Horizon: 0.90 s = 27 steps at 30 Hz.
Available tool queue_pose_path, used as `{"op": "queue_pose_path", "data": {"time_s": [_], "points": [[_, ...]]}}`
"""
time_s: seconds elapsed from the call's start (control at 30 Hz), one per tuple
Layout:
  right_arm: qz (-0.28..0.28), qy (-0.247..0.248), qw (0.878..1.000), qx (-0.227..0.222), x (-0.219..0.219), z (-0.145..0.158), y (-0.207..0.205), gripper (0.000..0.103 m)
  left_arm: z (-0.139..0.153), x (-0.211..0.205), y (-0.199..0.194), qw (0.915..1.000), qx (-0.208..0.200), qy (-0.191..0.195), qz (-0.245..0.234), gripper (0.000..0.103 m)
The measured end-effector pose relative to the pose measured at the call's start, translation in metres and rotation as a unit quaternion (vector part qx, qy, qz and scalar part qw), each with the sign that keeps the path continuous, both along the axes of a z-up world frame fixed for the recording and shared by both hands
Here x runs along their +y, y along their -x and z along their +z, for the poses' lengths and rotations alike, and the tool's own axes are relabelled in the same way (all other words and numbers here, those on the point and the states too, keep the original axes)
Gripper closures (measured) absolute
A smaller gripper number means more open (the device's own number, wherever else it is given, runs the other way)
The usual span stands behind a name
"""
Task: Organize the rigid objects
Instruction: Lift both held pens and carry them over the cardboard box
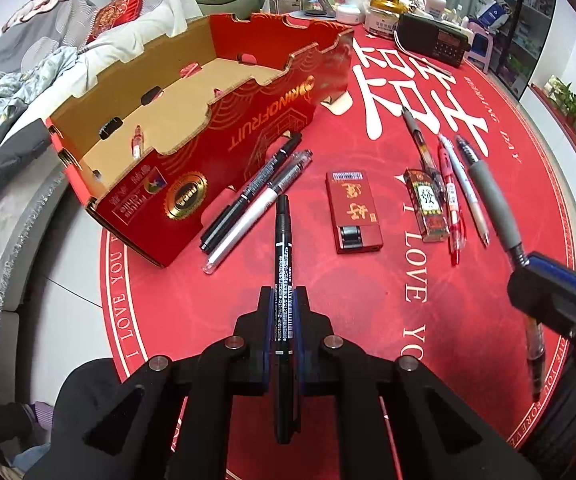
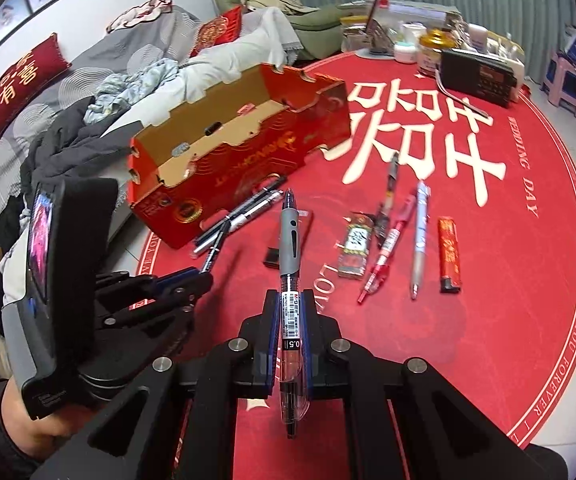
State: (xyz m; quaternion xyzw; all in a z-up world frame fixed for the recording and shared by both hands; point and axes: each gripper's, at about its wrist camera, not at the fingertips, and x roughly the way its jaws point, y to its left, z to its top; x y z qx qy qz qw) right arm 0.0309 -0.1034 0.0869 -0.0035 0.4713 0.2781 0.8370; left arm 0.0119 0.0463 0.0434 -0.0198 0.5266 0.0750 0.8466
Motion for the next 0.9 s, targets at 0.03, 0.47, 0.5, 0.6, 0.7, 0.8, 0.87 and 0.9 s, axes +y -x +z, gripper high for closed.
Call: {"op": "queue_pose_path", "data": {"time_s": [0.03,0.47,0.5,0.6,0.7,0.8,0.87,0.9], "points": [[0.002,0.001,1.000,-0.003,0.002,0.001,0.000,0.092,0.002,0.001,0.000,1.0000,-0.002,-0.001,0.001,0.094],[0.029,0.005,0.999,-0.034,0.030,0.019,-0.001,0.092,0.027,0.021,-0.006,0.9992,-0.029,-0.002,0.027,0.094],[0.031,0.005,0.999,-0.037,0.032,0.021,-0.002,0.092,0.029,0.022,-0.007,0.9991,-0.031,-0.002,0.029,0.094],[0.036,0.005,0.998,-0.043,0.040,0.027,-0.005,0.092,0.034,0.028,-0.010,0.9988,-0.035,-0.002,0.035,0.094],[0.040,0.003,0.998,-0.052,0.047,0.033,-0.009,0.092,0.039,0.034,-0.013,0.9982,-0.040,0.000,0.045,0.094],[0.045,0.003,0.997,-0.058,0.054,0.037,-0.013,0.092,0.044,0.041,-0.015,0.9977,-0.044,0.000,0.051,0.094],[0.046,0.003,0.997,-0.062,0.059,0.040,-0.015,0.092,0.047,0.044,-0.017,0.9974,-0.047,-0.002,0.054,0.094],[0.047,0.002,0.997,-0.063,0.061,0.041,-0.016,0.092,0.048,0.046,-0.018,0.9973,-0.048,-0.003,0.056,0.094]]}}
